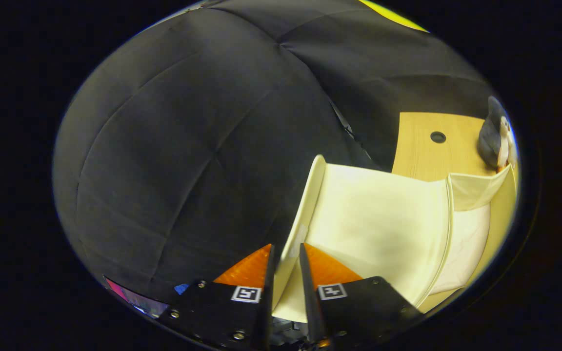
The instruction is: Open the storage box then place both shoes into the box .Put the left shoe in first, then the right shoe, with the right side of both shoes facing outward in a uniform manner.
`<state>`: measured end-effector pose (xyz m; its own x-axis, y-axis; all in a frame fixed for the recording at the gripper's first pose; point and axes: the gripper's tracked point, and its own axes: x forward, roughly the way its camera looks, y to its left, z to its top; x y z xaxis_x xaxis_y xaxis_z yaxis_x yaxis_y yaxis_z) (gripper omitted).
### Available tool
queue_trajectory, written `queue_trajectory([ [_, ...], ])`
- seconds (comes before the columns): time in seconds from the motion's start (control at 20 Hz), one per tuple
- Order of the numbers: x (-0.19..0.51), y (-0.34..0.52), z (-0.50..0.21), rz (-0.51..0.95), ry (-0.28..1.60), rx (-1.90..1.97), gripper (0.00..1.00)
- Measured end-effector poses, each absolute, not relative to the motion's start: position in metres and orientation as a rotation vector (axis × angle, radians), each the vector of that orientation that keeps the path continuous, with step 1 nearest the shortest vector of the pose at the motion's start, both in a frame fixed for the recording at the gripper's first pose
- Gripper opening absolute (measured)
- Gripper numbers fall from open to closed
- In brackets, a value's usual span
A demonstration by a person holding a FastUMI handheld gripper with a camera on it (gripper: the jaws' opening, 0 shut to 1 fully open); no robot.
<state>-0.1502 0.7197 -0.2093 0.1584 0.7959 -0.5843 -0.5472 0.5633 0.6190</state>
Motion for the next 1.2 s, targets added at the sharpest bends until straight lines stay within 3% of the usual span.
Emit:
queue_trajectory([
  [0.05,-0.152,0.723,-0.205,0.989,1.009,0.275,0.50],
  [0.1,-0.155,0.725,-0.196,1.003,0.997,0.268,0.61],
  [0.15,-0.158,0.724,-0.191,1.014,0.984,0.255,0.66],
  [0.7,-0.115,0.622,-0.128,0.996,0.784,0.209,0.66],
  [1.2,-0.059,0.475,-0.111,0.846,0.650,0.184,0.66],
])
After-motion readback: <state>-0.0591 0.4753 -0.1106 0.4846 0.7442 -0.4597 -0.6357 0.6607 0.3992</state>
